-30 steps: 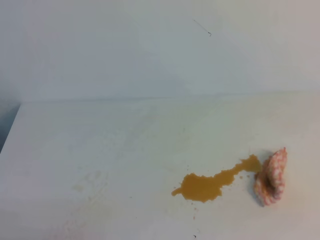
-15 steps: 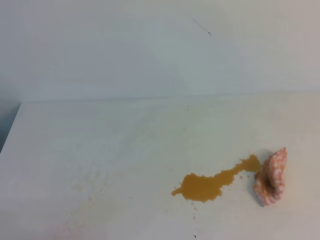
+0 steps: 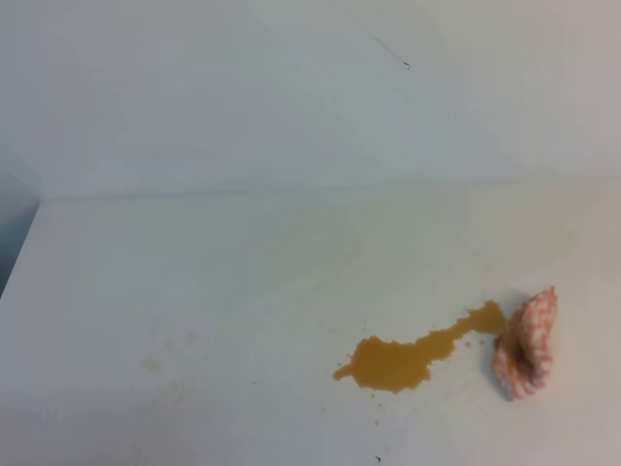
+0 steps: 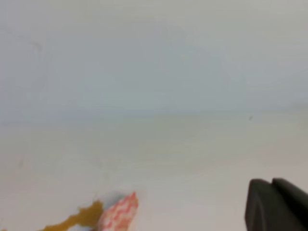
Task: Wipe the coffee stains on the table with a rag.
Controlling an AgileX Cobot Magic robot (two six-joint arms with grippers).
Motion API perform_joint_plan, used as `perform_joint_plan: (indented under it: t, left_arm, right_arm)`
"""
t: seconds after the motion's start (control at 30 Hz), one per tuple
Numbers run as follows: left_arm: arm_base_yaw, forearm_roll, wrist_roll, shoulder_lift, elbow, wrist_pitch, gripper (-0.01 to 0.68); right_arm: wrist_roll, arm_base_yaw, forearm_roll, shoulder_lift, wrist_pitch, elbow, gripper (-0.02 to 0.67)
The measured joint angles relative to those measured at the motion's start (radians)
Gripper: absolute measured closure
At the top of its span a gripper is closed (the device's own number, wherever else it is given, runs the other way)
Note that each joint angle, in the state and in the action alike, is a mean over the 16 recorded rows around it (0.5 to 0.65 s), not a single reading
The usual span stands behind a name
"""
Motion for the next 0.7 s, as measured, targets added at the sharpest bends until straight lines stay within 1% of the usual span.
perform_joint_plan:
  t: [0.17,0.3,0.4,0.57,0.7]
  left_arm:
    - [0.0,0.0,0.0,0.0,0.0,0.0,0.673]
    - [0.0,0.0,0.0,0.0,0.0,0.0,0.673]
    - [0.0,0.0,0.0,0.0,0.0,0.0,0.673]
    - [0.0,0.0,0.0,0.0,0.0,0.0,0.673]
    - [0.0,0.0,0.0,0.0,0.0,0.0,0.673]
  right_arm:
    - [-0.08,0.0,0.151,0.177,0.117,-0.035,0.651]
    - [-0.2,0.0,0.312,0.298,0.154,-0.04,0.649]
    - [-0.294,0.005,0.429,0.386,0.171,-0.042,0.635]
    - [-0.447,0.031,0.571,0.542,0.191,-0.044,0.564]
    - [-0.527,0.08,0.626,0.665,0.177,-0.045,0.49]
